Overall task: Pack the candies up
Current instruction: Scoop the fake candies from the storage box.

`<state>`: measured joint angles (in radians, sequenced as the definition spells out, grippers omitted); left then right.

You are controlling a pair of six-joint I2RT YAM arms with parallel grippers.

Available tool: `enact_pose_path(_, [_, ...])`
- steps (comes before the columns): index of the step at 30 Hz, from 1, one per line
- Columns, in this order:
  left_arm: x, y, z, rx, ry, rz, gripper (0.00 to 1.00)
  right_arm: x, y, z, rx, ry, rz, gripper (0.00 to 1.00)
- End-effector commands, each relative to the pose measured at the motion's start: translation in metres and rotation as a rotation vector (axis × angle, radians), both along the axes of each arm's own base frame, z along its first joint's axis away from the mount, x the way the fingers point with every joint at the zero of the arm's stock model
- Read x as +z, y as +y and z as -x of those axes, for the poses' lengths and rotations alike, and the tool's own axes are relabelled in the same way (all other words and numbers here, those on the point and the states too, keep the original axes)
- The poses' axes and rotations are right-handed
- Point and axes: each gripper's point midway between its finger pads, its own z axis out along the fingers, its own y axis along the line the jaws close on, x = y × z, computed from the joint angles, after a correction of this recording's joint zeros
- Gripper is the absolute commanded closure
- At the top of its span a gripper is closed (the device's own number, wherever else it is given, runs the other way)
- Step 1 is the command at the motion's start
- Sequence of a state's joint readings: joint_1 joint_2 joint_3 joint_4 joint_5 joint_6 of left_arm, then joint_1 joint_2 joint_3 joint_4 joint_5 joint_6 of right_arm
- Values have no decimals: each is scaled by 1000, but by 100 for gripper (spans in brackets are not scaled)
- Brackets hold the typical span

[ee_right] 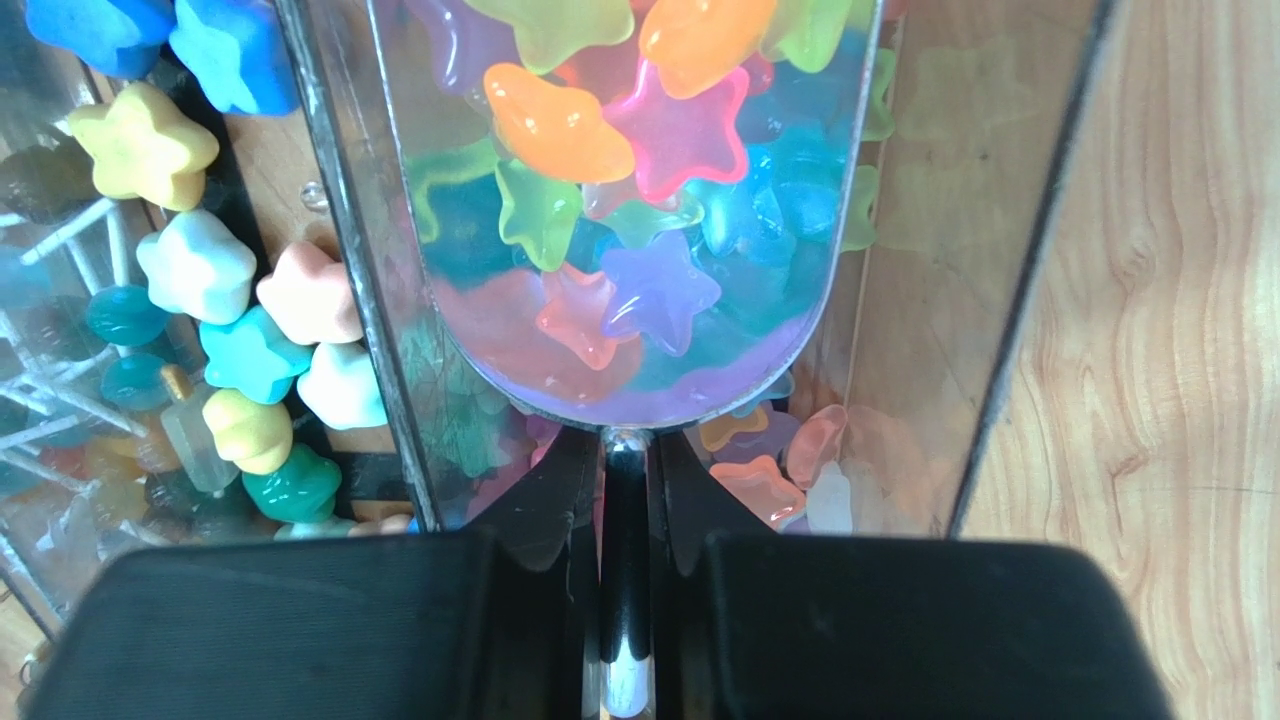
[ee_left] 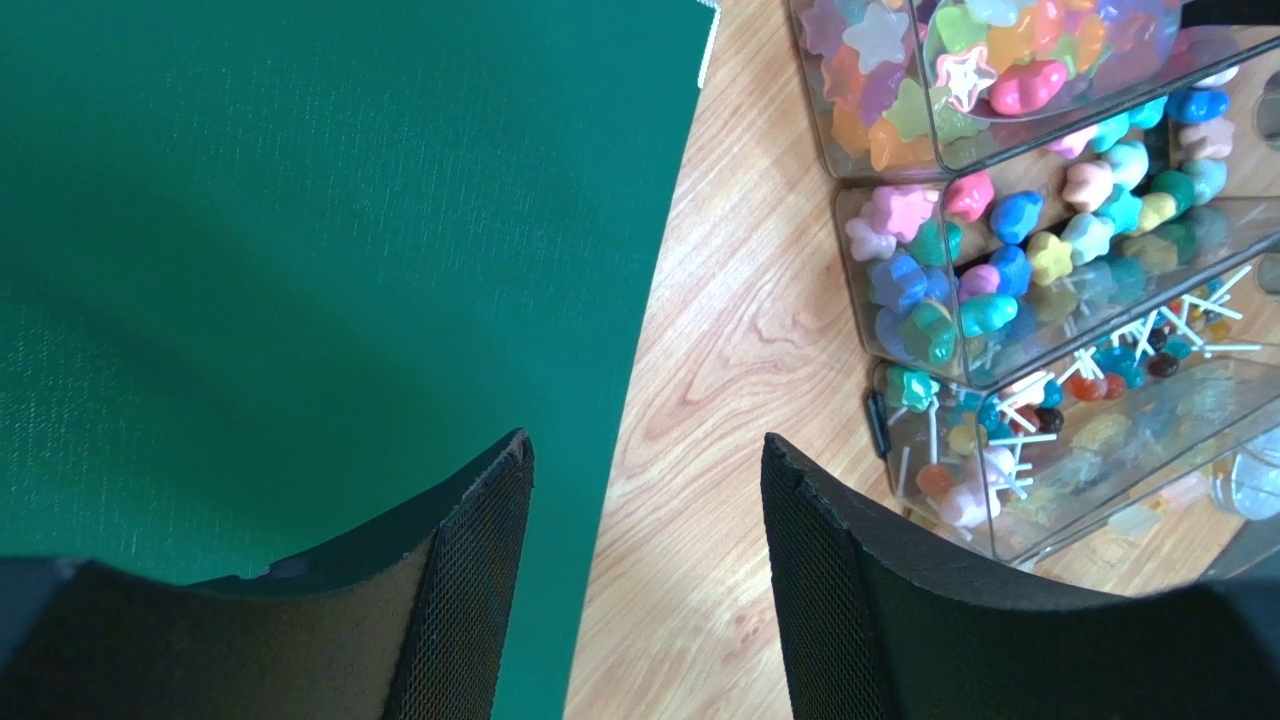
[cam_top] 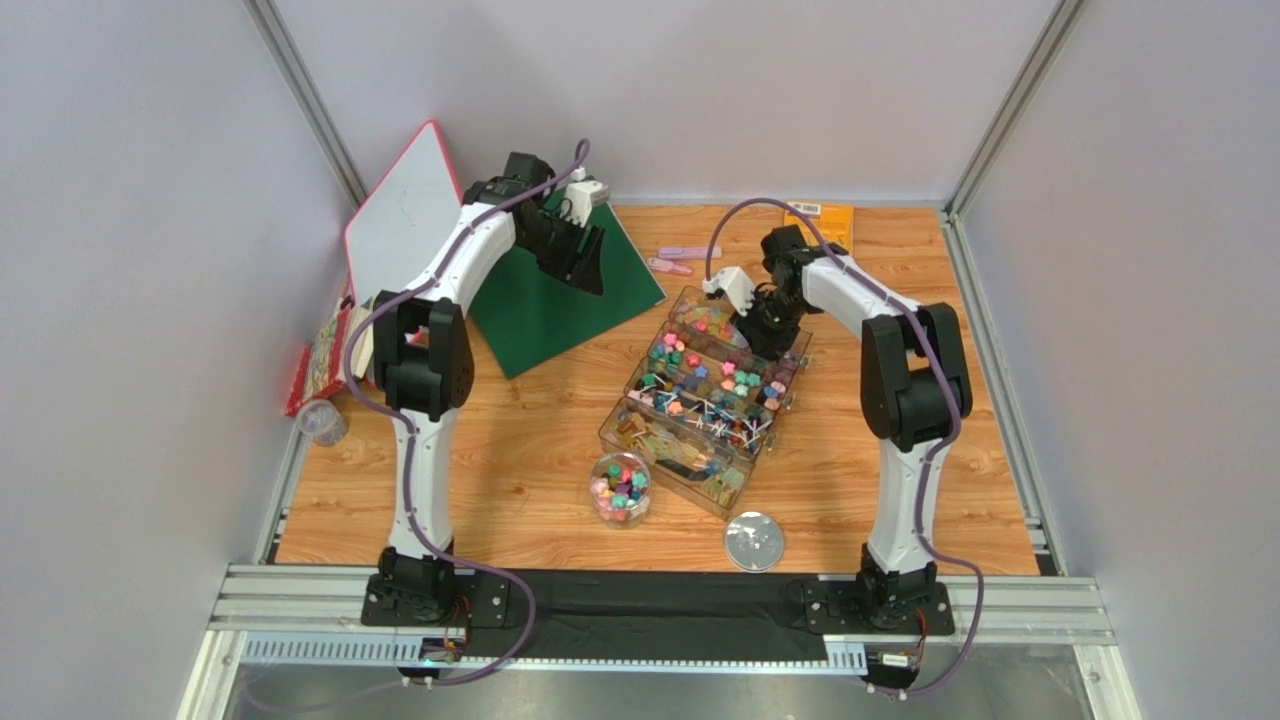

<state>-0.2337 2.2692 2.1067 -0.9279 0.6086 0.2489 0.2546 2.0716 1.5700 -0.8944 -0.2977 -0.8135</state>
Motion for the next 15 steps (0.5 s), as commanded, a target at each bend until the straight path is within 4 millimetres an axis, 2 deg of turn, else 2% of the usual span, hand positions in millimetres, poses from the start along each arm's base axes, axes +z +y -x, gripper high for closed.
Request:
enact_pose_path(1, [47, 8, -3, -40, -129, -25, 36, 40, 18, -14, 5, -143, -153, 100])
enact_pose_path(11, [65, 16, -2, -48, -179, -64, 30, 68, 30, -12, -6, -221, -297, 100])
enact_pose_path(12, [68, 17, -1, -50, -188, -65, 29, 76, 32, -12, -3, -234, -313, 100])
enact_pose_path(13, [70, 17, -1, -46, -194, -68, 25, 80, 32, -12, -4, -240, -317, 100])
enact_pose_path(14, [77, 18, 0, -44, -207, -68, 8, 86, 33, -12, -5, -249, -322, 100])
enact_pose_path(15, [79, 21, 0, -32, -215, -85, 1, 96, 32, -11, -5, -271, -325, 100])
